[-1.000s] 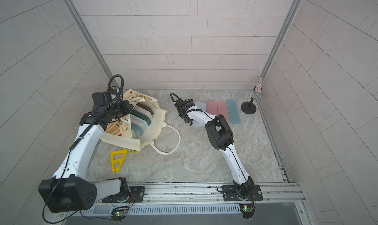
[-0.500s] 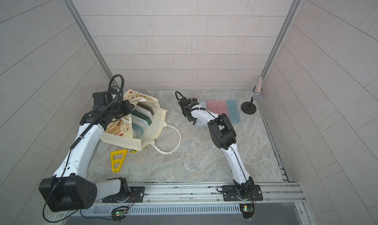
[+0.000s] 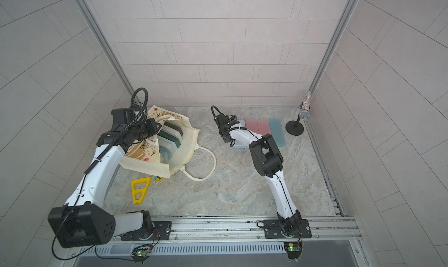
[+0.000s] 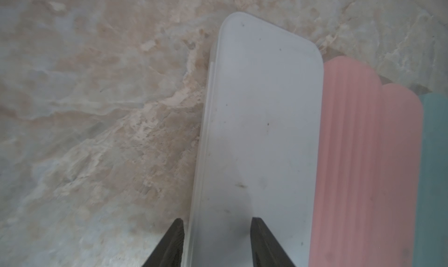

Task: Take out the pencil case from the canvas bag
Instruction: Pick up the pencil case from the canvas bag.

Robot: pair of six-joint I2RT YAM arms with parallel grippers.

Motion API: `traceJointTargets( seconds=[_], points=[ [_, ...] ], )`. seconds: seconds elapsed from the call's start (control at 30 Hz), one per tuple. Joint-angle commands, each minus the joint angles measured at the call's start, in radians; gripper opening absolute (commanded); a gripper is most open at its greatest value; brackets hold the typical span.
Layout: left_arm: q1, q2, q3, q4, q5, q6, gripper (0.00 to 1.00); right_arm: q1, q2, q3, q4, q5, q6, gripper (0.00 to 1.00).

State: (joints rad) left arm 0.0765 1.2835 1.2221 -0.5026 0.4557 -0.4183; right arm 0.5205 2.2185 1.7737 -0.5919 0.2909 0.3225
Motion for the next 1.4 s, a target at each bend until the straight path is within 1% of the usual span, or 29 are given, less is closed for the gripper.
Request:
traceJointTargets(
  seconds=[0.0, 0.07, 0.13, 0.2, 0.27, 0.43, 0.63, 0.73, 0.8, 0.9, 1.03, 1.13, 1.3, 1.37],
  points=[
    [-0.001, 0.003, 0.024, 0.077, 0.070, 0.004, 0.00, -0.001, -0.179, -0.107, 0.194, -0.120, 0.011, 0.50],
    [-0.008, 0.003, 0.032, 0.074, 0.078, 0.018, 0.00, -0.001, -0.283, -0.228, 0.334, -0.189, -0.009, 0.52],
    [-0.028, 0.005, 0.051, 0.047, 0.073, 0.045, 0.00, 0.000, -0.383, -0.360, 0.472, -0.232, -0.008, 0.53],
    [-0.059, 0.004, 0.072, 0.013, 0.063, 0.080, 0.00, 0.001, -0.474, -0.498, 0.610, -0.251, 0.006, 0.53],
    [-0.093, -0.003, 0.084, -0.017, 0.060, 0.107, 0.00, 0.003, -0.551, -0.601, 0.703, -0.277, 0.002, 0.53],
    [-0.178, -0.023, 0.109, -0.109, 0.040, 0.181, 0.00, 0.016, -0.663, -0.737, 0.767, -0.339, -0.023, 0.54],
    [-0.223, -0.083, 0.083, -0.160, 0.025, 0.234, 0.00, 0.053, -0.786, -0.895, 0.874, -0.422, -0.069, 0.54],
    [-0.238, -0.106, 0.072, -0.159, 0.041, 0.247, 0.00, 0.094, -0.848, -0.970, 0.923, -0.445, -0.095, 0.54],
    [-0.251, -0.115, 0.066, -0.154, 0.047, 0.256, 0.00, 0.152, -0.874, -1.011, 0.943, -0.437, -0.121, 0.54],
    [-0.266, -0.122, 0.061, -0.146, 0.065, 0.262, 0.00, 0.282, -0.869, -1.044, 0.963, -0.378, -0.164, 0.54],
    [-0.274, -0.123, 0.060, -0.144, 0.065, 0.262, 0.00, 0.422, -0.781, -1.048, 1.024, -0.310, -0.184, 0.53],
    [-0.274, -0.129, 0.055, -0.148, 0.050, 0.259, 0.00, 0.469, -0.703, -1.024, 1.060, -0.297, -0.176, 0.52],
    [-0.277, -0.140, 0.031, -0.142, 0.045, 0.250, 0.00, 0.508, -0.571, -0.962, 1.113, -0.270, -0.150, 0.47],
    [-0.281, -0.140, 0.024, -0.138, 0.048, 0.250, 0.00, 0.517, -0.519, -0.939, 1.143, -0.242, -0.135, 0.45]
  ],
)
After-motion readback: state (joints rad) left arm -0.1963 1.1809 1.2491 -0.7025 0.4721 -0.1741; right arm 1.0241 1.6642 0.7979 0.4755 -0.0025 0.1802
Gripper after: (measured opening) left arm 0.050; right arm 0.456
